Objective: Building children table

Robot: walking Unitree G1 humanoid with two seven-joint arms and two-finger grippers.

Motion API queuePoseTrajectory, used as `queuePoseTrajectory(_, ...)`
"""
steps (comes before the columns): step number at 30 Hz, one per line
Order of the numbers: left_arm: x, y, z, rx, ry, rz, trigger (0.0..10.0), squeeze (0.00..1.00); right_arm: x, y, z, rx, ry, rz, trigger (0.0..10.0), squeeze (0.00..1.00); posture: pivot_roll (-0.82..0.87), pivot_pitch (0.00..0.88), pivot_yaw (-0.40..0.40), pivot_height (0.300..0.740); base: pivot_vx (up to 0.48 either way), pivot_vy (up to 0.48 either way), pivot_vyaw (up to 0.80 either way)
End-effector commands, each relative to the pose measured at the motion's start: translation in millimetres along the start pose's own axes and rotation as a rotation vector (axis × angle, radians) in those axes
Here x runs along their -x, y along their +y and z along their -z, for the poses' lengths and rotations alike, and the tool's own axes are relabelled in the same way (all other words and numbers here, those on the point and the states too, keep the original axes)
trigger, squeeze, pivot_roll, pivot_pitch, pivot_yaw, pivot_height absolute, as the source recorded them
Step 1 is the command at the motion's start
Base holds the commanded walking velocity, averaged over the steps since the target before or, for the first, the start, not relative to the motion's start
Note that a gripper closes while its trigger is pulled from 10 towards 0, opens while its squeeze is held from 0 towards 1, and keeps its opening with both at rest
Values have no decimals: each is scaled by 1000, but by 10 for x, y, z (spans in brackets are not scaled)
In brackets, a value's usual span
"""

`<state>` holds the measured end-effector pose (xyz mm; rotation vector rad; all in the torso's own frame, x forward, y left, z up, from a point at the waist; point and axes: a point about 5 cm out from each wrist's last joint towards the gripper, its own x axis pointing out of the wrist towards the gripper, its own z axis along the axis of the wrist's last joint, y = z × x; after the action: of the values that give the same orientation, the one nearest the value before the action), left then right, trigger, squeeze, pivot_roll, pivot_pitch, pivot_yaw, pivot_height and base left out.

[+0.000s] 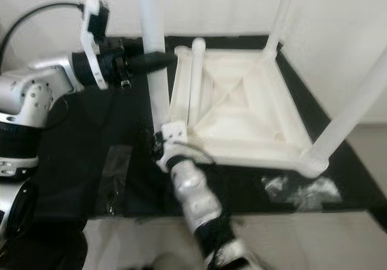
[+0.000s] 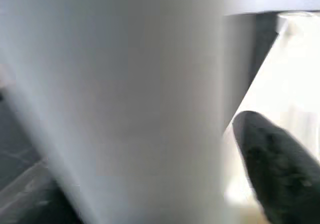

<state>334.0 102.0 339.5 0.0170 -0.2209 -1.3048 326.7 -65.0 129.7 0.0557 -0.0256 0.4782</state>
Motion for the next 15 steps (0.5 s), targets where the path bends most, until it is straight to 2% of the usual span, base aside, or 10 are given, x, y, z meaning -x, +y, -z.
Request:
queuePoseTrajectory(1, -18, -34, 109, 33, 55, 31, 0, 0, -12, -151, -366, 39, -124, -167, 10000, 1000, 96, 107, 39, 740, 0, 0, 0)
queuePoseTrajectory(3, -16, -36, 107, 32, 55, 32, 0, 0, 0, -209, -429, 65, -132, -210, 10000, 1000, 96, 107, 39, 740, 0, 0, 0)
queuePoseTrajectory(6, -24, -62, 111, 27, 55, 43, 0, 0, 48, -517, -687, 228, -115, -414, 10000, 1000, 97, 107, 40, 740, 0, 0, 0)
queuePoseTrajectory(7, -24, -62, 111, 27, 55, 43, 0, 0, 48, -517, -687, 228, -115, -414, 10000, 1000, 97, 107, 40, 740, 0, 0, 0)
queuePoseTrajectory(8, -28, -71, 113, 26, 55, 46, 0, 0, 65, -587, -744, 265, -102, -464, 10000, 1000, 97, 107, 40, 740, 0, 0, 0)
queuePoseTrajectory(9, -33, -82, 116, 26, 55, 51, 0, 0, 74, -648, -802, 292, -88, -522, 10000, 290, 97, 109, 41, 740, 0, 0, 0)
queuePoseTrajectory(10, -37, -91, 120, 27, 54, 54, 0, 0, 66, -698, -859, 318, -70, -574, 10000, 0, 97, 108, 40, 740, 0, 0, 0)
queuePoseTrajectory(13, -42, -104, 124, 28, 53, 58, 0, 0, 41, -739, -937, 330, -52, -645, 10000, 0, 98, 111, 40, 740, 0, 0, 0)
queuePoseTrajectory(15, -42, -119, 129, 29, 54, 65, 0, 0, -11, -743, -1014, 299, -51, -699, 10000, 0, 100, 111, 40, 740, 0, 0, 0)
